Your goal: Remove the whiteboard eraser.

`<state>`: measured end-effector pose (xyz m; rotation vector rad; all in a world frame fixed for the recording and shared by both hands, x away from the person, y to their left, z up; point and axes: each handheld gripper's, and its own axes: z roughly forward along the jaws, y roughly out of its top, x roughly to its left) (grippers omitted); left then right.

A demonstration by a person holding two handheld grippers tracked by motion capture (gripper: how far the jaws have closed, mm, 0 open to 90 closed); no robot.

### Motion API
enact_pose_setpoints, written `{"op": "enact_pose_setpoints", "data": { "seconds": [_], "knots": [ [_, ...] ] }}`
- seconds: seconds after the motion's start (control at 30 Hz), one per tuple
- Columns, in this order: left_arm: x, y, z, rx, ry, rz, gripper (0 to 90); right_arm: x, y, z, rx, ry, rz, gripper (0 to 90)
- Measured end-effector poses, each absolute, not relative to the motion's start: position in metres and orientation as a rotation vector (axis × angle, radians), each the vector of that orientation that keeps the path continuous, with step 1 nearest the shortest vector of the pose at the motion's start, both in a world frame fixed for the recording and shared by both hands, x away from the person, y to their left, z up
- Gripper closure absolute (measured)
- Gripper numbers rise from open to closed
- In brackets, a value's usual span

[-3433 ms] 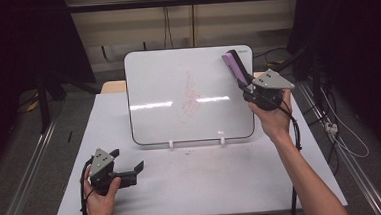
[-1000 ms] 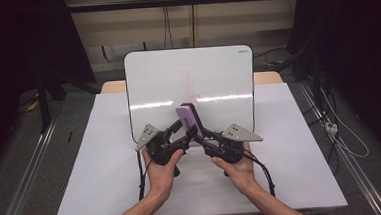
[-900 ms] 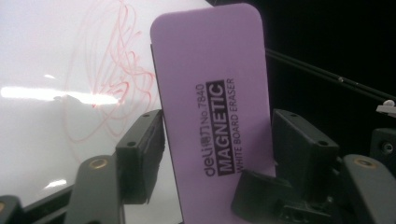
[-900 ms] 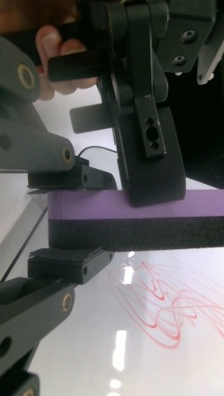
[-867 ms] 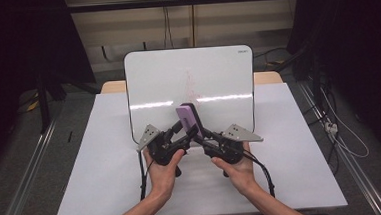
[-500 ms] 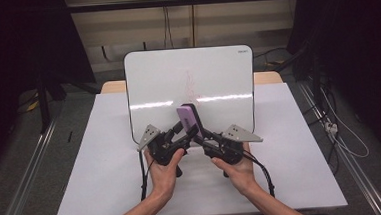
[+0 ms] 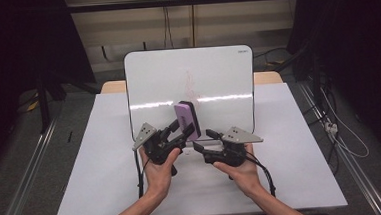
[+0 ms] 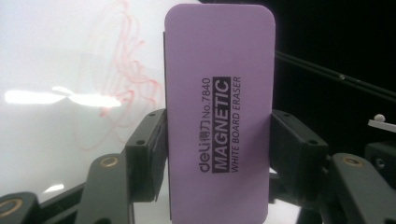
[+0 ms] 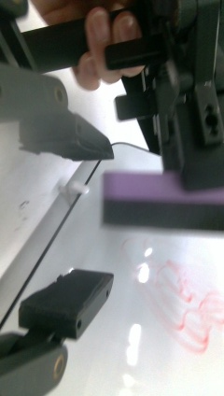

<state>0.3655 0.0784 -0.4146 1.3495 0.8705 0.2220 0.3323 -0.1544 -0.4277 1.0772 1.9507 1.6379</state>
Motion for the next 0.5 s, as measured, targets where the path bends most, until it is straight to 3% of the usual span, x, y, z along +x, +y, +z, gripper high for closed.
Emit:
{"op": "enact_pose_setpoints", "data": {
  "seconds": [0.2, 0.5],
  "knots": [
    [0.364, 0.09, -0.413, 1.444, 0.842, 0.282, 41.0, 0.331, -0.179, -0.429, 1.124, 1.938, 1.53, 14.5],
    [0.364, 0.105, -0.404, 1.529, 0.822, 0.396, 41.0, 0.326, -0.205, -0.432, 1.151, 1.909, 1.453, 12.8]
  ]
}}
